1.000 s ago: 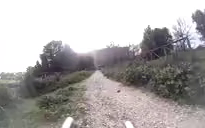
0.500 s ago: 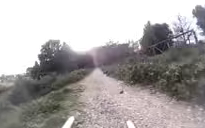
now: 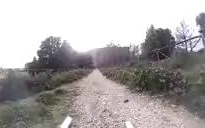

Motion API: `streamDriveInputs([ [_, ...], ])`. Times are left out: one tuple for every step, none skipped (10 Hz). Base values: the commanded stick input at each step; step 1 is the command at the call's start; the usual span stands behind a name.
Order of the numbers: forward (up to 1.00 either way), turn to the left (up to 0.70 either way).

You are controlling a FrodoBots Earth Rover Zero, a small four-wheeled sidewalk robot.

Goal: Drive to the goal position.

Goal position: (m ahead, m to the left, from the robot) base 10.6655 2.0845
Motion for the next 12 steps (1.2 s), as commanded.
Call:
streamDriveInputs([
  [0.70, 0.00],
  [0.70, 0.00],
  [0.70, 0.00],
  [0.70, 0.00],
  [0.70, 0.00],
  [0.70, 0.00],
  [0.70, 0.00],
  [0.70, 0.00],
  [0.70, 0.00],
  [0.70, 0.00],
  [0.70, 0.00],
  [0.70, 0.00],
])
